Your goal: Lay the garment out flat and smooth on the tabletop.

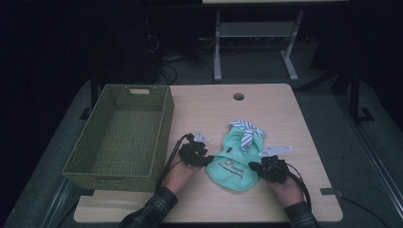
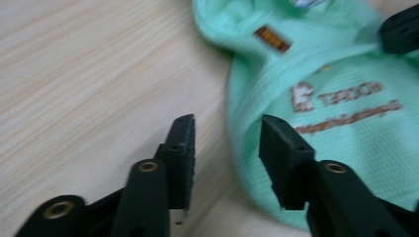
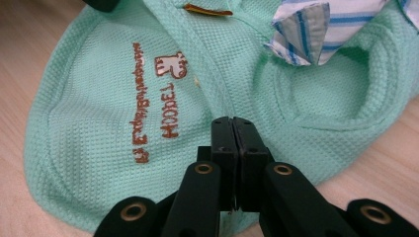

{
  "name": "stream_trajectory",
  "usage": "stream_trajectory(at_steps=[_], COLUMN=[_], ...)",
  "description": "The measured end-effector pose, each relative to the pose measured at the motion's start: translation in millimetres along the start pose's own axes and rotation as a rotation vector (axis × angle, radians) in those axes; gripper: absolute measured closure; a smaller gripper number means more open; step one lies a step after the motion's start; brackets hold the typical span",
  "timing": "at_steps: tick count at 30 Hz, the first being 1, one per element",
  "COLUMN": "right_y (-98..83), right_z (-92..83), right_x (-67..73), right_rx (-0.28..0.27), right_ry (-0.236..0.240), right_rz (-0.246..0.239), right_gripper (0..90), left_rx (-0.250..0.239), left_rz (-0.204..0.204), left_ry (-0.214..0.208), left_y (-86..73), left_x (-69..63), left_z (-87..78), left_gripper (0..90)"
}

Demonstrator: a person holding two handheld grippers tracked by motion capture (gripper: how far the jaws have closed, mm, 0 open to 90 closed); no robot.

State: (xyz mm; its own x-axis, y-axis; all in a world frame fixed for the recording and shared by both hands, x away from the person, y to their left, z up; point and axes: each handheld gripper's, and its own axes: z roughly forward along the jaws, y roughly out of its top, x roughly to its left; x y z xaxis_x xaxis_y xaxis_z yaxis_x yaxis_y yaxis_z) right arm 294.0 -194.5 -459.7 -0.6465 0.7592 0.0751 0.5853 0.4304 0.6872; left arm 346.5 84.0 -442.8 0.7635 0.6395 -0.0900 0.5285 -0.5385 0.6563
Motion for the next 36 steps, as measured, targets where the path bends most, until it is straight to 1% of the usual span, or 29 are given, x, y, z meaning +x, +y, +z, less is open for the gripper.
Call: stream_trajectory(at_steps=[1,2,4,6,7,10,12,13,14,16,17,19,21,24,26,28,29,32,35,36], right_y=[-0.1,-0.1,-1.4,-1.4,-1.0,1.9,2.4,2.3,2.0,1.2,0.7,-0.3,-1.1,-2.1,-3.7,-4.8,-5.1,-6.4,-7.2,-7.3], right_z=[-0.2,-0.2,-1.3,-4.6,-6.2,-13.4,-16.1,-17.4,-18.5,-19.9,-19.8,-18.1,-14.8,-10.1,-6.6,-4.4,-3.9,-0.9,-0.1,-0.3], right_x=[0.4,0.3,-0.5,-3.0,-4.2,-9.3,-12.8,-14.7,-16.7,-20.0,-20.8,-21.7,-21.6,-23.1,-24.5,-25.3,-25.4,-26.1,-26.3,-26.6], right_rx=[0.001,0.004,-0.001,-0.020,-0.032,-0.059,-0.059,-0.057,-0.062,-0.062,-0.058,-0.048,-0.032,-0.010,-0.006,0.005,0.015,0.025,0.034,0.036], right_ry=[0.001,0.005,0.010,0.013,0.016,0.011,-0.003,-0.006,-0.009,-0.013,-0.010,-0.006,-0.005,-0.005,-0.003,0.001,0.001,0.002,0.003,-0.001], right_rz=[-0.004,-0.003,-0.002,0.013,0.018,0.035,0.034,0.041,0.043,0.049,0.053,0.049,0.051,0.048,0.044,0.046,0.051,0.048,0.051,0.051], right_gripper=[81.9,77.5,73.9,73.5,73.9,80.6,83.0,85.3,87.2,89.3,89.6,89.7,89.8,89.9,89.8,89.9,89.9,89.9,90.0,90.0], left_rx=[-0.009,-0.017,-0.032,-0.047,-0.054,-0.055,-0.057,-0.057,-0.061,-0.059,-0.055,-0.041,-0.014,0.014,0.026,0.045,0.048,0.055,0.061,0.062], left_rz=[0.007,0.005,0.013,0.013,0.018,0.035,0.048,0.055,0.053,0.067,0.072,0.083,0.100,0.100,0.100,0.110,0.110,0.114,0.126,0.123], left_ry=[-0.008,-0.009,-0.011,-0.024,-0.034,-0.047,-0.052,-0.060,-0.066,-0.079,-0.085,-0.083,-0.082,-0.082,-0.082,-0.077,-0.077,-0.071,-0.048,-0.048], left_y=[1.7,3.5,7.2,11.0,14.5,24.0,31.0,34.6,37.8,43.1,44.8,46.5,47.1,45.3,43.6,42.1,41.4,39.1,37.7,36.8], left_x=[-0.2,-0.6,-0.3,0.6,1.3,2.5,2.6,2.8,1.9,0.5,-0.3,-1.8,-1.0,1.1,1.7,2.7,2.9,3.2,4.3,5.5], left_z=[-2.5,-4.6,-7.8,-8.3,-7.2,-0.7,4.5,6.7,9.8,15.4,18.5,24.8,32.6,41.3,45.6,49.4,50.8,53.9,53.2,52.3], left_gripper=[54.9,54.0,53.8,61.1,66.0,77.5,81.1,82.2,84.0,85.5,86.3,87.4,88.1,88.4,88.4,88.4,88.4,88.3,88.4,88.4])
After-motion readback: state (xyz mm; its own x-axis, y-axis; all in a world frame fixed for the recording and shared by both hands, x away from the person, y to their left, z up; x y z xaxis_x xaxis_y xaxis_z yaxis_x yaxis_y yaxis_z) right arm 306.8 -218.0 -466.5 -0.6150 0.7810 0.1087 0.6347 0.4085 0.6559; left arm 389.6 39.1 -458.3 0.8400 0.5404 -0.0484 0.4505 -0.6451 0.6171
